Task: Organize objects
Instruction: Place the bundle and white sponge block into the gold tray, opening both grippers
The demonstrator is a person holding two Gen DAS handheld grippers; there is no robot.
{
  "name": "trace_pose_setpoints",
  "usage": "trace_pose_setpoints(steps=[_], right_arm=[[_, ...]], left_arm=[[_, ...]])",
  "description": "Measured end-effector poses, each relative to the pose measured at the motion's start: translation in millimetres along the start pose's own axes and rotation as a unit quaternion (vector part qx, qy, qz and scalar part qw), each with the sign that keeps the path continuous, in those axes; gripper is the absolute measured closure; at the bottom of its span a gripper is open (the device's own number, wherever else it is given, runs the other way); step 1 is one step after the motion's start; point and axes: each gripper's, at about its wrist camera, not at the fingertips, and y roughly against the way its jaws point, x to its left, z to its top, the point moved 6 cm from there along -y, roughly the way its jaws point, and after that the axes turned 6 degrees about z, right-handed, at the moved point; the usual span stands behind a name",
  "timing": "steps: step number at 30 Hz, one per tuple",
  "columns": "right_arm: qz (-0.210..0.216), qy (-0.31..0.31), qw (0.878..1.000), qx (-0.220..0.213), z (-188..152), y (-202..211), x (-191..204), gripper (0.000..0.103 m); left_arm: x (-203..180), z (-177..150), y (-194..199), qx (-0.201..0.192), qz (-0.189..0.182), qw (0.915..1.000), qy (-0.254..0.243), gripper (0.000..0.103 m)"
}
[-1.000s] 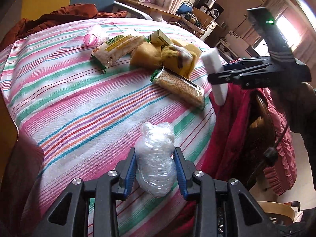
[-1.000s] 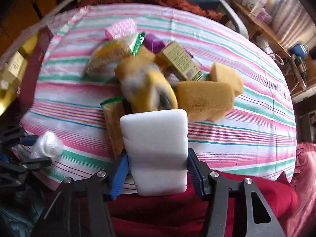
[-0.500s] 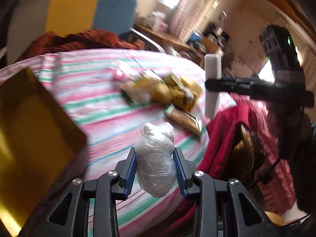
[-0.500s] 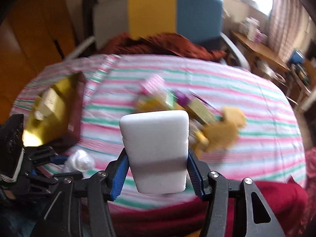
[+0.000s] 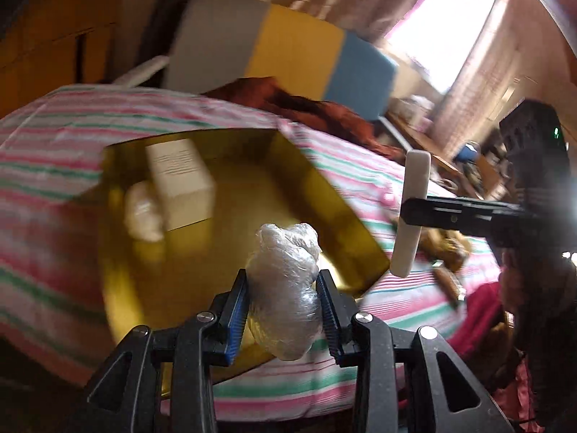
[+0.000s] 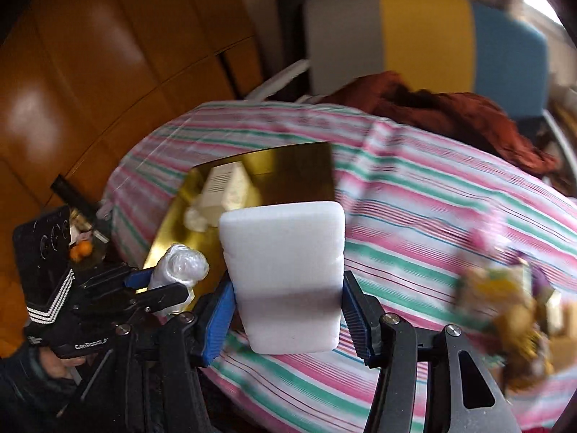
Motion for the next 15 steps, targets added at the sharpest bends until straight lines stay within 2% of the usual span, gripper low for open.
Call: trace_pose_setpoints(steps=[3, 5, 6, 7, 8, 9, 10, 15], right_arm=[[0.018, 0.012, 0.999, 0.032, 12.1, -37.4, 24.1, 0.046], [0.023, 0.016, 0.998, 0.053, 17.4, -58.8, 35.0, 0.044], [0.023, 0.017, 0.998, 0.062, 19.7, -69.5, 40.4, 0.043], [0.028, 0.018, 0.997, 0.070, 22.0, -78.8, 46.7, 0.041], [0.041, 0.018, 0.996, 0.072, 25.2, -87.3, 55.0, 0.034], [0.052, 0.014, 0.996, 0.072, 26.5, -90.6, 58.9, 0.024], [0.067, 0.007, 0.995, 0.069, 28.1, -94.0, 65.4, 0.020], [0.082, 0.008, 0.994, 0.069, 21.2, -98.3, 78.4, 0.018]], left_arm=[[23.4, -8.0, -2.4, 0.007, 0.026, 0.9993, 0.025, 0.062], [37.5, -11.8, -2.6, 0.009, 0.043, 0.9980, 0.045, 0.052], [43.7, -13.2, -2.1, 0.008, 0.046, 0.9974, 0.054, 0.052], [49.4, -13.7, -0.6, 0.005, 0.052, 0.9966, 0.064, 0.049], [54.2, -13.4, 2.9, 0.002, 0.058, 0.9959, 0.069, 0.046], [58.1, -12.2, 5.8, -0.003, 0.065, 0.9952, 0.073, 0.046], [62.1, -11.5, 8.4, -0.008, 0.069, 0.9945, 0.078, 0.046], [73.4, -4.8, 20.8, -0.028, 0.084, 0.9923, 0.086, 0.046]])
